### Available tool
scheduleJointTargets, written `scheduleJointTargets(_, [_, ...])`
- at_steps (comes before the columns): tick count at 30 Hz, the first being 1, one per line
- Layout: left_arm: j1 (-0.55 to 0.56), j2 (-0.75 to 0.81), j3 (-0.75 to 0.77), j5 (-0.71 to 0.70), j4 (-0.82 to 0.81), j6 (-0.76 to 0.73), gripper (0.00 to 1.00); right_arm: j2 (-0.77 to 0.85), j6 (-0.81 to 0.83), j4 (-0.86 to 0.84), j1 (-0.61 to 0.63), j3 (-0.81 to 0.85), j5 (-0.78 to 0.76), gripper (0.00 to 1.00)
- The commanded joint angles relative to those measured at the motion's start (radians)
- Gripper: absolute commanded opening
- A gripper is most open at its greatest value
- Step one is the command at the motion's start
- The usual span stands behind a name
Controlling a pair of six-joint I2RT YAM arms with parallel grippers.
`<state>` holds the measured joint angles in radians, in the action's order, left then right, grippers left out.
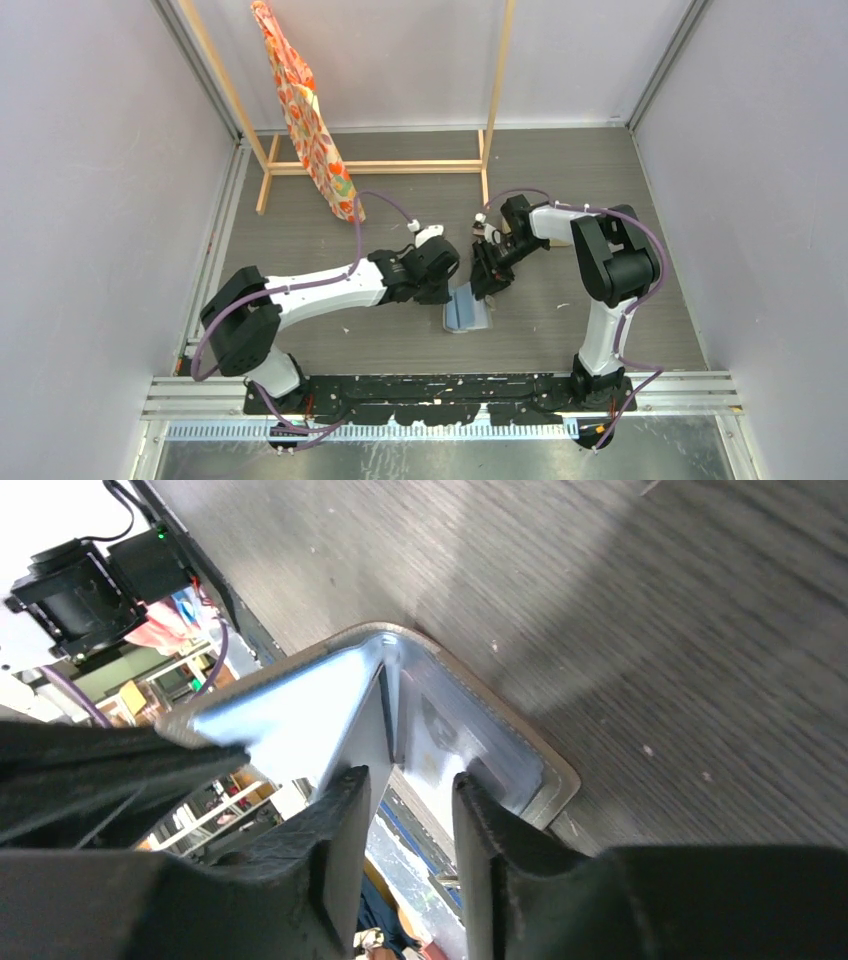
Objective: Put the credit cards into the card holder
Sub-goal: Open the card holder at the center of the board.
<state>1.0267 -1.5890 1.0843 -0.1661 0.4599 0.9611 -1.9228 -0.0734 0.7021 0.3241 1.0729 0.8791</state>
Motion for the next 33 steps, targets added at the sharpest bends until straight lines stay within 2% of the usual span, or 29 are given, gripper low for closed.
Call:
scheduleJointTargets(1, [-0.004, 0.109, -0.114, -0.024, -0.100, 0.037, 0.00, 0.033, 0.054, 0.029, -0.008, 0.028, -0.011, 0.45])
scheduleJointTargets(4, [-0.004, 0.161, -0.228, -0.023, -0.196, 0.080, 0.00, 0.032, 0.068, 0.044, -0.009, 0.028, 0.033, 0.52])
scheduleJointTargets(7, [-0.004, 0.206, -0.313, -0.034, -0.279, 0.115, 0.00, 0.025, 0.067, 0.048, -0.009, 0.025, 0.044, 0.53])
scheduleJointTargets(10, [-0.007, 0.236, -0.375, -0.038, -0.354, 0.129, 0.00, 0.017, 0.068, 0.044, -0.008, 0.024, 0.009, 0.52])
scheduleJointTargets(15, [-0.019, 0.232, -0.408, -0.015, -0.368, 0.114, 0.02, 0.016, 0.068, 0.040, -0.005, 0.025, -0.021, 0.47])
scheduleJointTargets(17, [-0.024, 0.228, -0.413, -0.003, -0.369, 0.101, 0.10, 0.019, 0.069, 0.040, -0.004, 0.027, -0.029, 0.46])
scheduleJointTargets(19, [-0.029, 0.232, -0.415, 0.012, -0.371, 0.076, 0.26, 0.024, 0.068, 0.041, -0.001, 0.027, -0.032, 0.46])
scheduleJointTargets(21, [-0.033, 0.251, -0.407, 0.015, -0.349, 0.051, 0.33, 0.027, 0.069, 0.040, 0.002, 0.028, -0.034, 0.46])
scheduleJointTargets(26, [-0.032, 0.410, -0.376, -0.040, -0.200, -0.014, 0.56, 0.029, 0.068, 0.045, 0.009, 0.031, -0.042, 0.46])
scheduleJointTargets(29, [-0.031, 0.544, -0.381, -0.036, -0.168, -0.037, 0.60, 0.030, 0.067, 0.047, 0.014, 0.035, -0.046, 0.46])
scheduleJointTargets(31, [-0.031, 0.620, -0.404, 0.017, -0.256, -0.036, 0.61, 0.032, 0.068, 0.049, 0.016, 0.038, -0.050, 0.46])
scheduleJointTargets(33, [-0.031, 0.624, -0.437, 0.090, -0.374, -0.008, 0.62, 0.031, 0.087, 0.051, 0.017, 0.039, -0.053, 0.46])
